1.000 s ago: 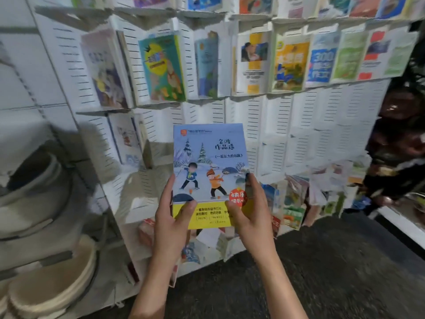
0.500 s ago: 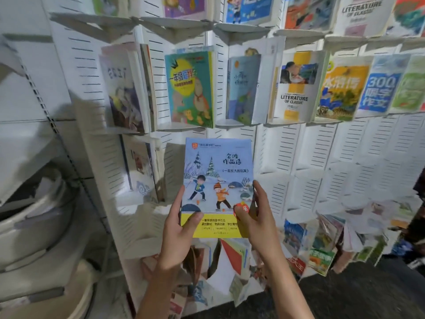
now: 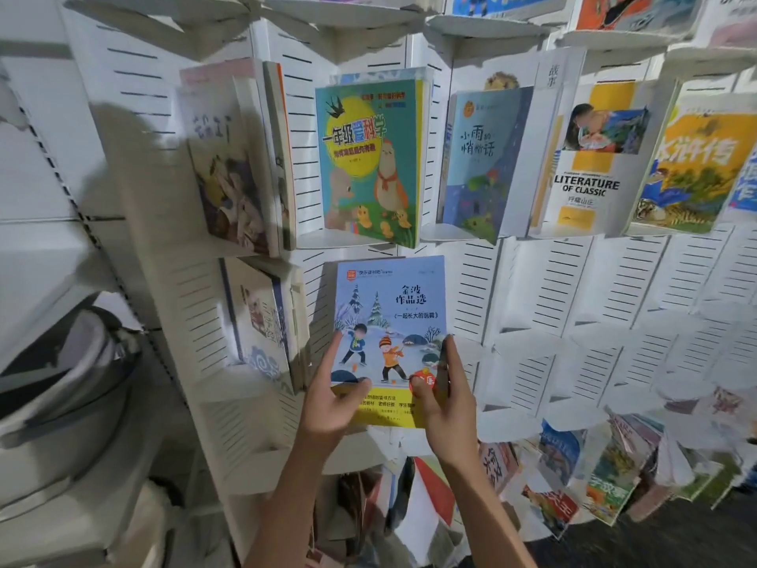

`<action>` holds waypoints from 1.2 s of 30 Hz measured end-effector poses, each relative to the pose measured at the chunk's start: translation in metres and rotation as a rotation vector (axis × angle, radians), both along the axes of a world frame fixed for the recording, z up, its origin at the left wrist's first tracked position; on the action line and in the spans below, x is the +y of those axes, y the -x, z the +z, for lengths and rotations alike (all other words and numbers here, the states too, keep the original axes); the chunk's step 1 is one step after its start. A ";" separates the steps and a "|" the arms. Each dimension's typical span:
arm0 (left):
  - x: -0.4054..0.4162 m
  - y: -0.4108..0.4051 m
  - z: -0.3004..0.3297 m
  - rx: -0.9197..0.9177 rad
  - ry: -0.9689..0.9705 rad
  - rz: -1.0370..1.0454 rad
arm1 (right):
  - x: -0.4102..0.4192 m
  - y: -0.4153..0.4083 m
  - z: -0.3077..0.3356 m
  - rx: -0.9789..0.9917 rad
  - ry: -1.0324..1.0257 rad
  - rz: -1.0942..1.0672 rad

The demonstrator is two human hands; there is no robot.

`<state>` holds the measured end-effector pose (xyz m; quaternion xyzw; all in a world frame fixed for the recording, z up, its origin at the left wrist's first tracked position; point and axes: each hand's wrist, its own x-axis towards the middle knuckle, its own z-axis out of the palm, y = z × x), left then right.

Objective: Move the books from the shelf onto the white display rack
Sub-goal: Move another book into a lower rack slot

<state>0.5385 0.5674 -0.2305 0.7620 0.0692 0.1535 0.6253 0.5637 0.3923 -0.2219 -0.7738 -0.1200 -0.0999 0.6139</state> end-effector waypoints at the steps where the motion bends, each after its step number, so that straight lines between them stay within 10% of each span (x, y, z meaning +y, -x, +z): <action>1: -0.001 -0.006 -0.001 0.001 -0.001 0.008 | 0.002 -0.004 -0.001 -0.004 0.005 -0.002; 18: 0.014 -0.093 -0.023 0.047 0.078 0.009 | 0.029 -0.096 -0.033 0.039 -0.044 0.012; 32: 0.008 -0.111 -0.025 -0.047 -0.754 0.242 | 0.056 -0.117 -0.067 -0.182 0.167 -0.187; 36: 0.008 -0.118 -0.042 -0.049 -0.608 0.158 | 0.060 -0.119 -0.069 -0.160 0.154 -0.188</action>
